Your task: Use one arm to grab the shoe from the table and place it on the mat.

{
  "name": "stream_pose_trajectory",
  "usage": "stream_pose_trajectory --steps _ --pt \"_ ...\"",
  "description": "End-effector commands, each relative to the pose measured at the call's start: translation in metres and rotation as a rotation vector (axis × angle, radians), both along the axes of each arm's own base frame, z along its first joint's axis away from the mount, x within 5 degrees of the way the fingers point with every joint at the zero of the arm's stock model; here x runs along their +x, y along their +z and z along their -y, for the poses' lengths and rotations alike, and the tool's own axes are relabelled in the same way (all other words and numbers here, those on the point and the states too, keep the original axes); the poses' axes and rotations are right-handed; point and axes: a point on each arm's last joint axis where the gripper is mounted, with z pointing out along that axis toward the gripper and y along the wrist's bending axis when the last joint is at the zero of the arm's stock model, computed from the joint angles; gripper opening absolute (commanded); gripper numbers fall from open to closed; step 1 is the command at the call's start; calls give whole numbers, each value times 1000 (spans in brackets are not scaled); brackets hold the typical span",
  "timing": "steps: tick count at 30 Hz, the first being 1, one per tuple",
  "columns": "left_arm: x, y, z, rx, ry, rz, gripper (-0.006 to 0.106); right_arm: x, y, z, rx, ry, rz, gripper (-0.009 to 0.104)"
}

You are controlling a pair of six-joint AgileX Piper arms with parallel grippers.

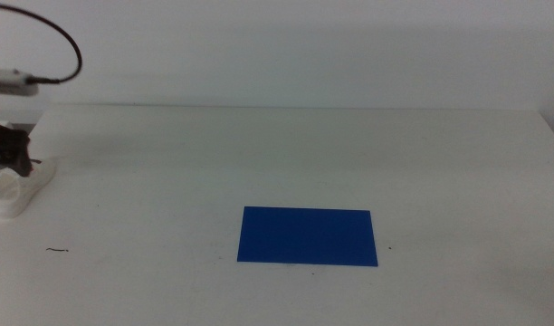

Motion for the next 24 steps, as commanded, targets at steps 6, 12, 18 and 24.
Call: stream_pose_trajectory --steps 6,12,18,24 --pt "17 -36 -7 15 -18 28 94 0 0 0 -11 2 11 79" --pt "23 -50 -9 25 -11 51 91 0 0 0 -11 2 11 79" --pt "24 -52 -7 -15 5 52 48 0 0 0 -11 2 11 79" --pt "11 -7 24 -76 -39 6 8 0 0 0 -11 2 11 79"
